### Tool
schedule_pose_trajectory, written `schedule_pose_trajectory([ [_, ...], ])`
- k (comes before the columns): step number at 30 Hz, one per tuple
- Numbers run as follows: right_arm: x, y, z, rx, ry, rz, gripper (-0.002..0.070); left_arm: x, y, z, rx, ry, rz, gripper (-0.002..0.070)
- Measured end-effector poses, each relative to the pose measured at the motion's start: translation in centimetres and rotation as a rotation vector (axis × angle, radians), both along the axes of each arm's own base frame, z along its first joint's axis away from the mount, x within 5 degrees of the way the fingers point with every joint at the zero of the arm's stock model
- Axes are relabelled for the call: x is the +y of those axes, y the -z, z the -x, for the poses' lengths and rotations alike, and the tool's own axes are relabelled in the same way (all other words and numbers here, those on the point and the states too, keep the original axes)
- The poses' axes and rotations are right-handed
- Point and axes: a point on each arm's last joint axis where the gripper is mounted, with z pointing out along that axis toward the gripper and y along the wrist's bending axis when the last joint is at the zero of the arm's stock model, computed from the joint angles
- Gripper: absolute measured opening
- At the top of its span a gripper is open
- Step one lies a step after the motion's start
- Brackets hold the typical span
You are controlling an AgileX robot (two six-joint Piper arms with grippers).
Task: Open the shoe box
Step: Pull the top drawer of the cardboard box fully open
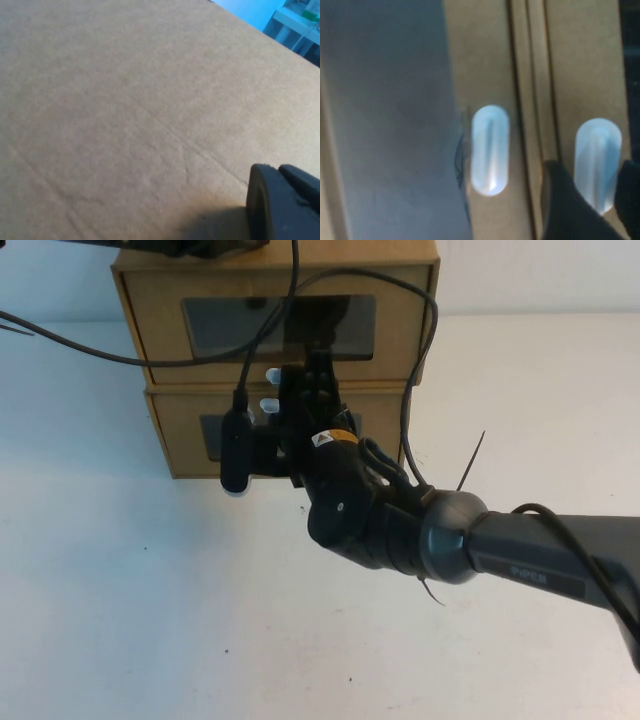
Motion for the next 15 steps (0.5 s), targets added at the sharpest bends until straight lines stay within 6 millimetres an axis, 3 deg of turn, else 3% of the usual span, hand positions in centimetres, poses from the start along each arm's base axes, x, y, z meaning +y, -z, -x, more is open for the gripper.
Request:
schedule_pose_trajectory([
  [8,0.47,-0.50,-0.49,-0.013,0.006,-0.026,0.0198,-0.01,0.02,0.03,0.001,0.004,-0.001,-0.0002],
  [15,0.46,-0.49,-0.53,-0.017,0.010,-0.027,0.0034,-0.03,0.08,0.01,0.002,0.007,-0.002,-0.0002],
])
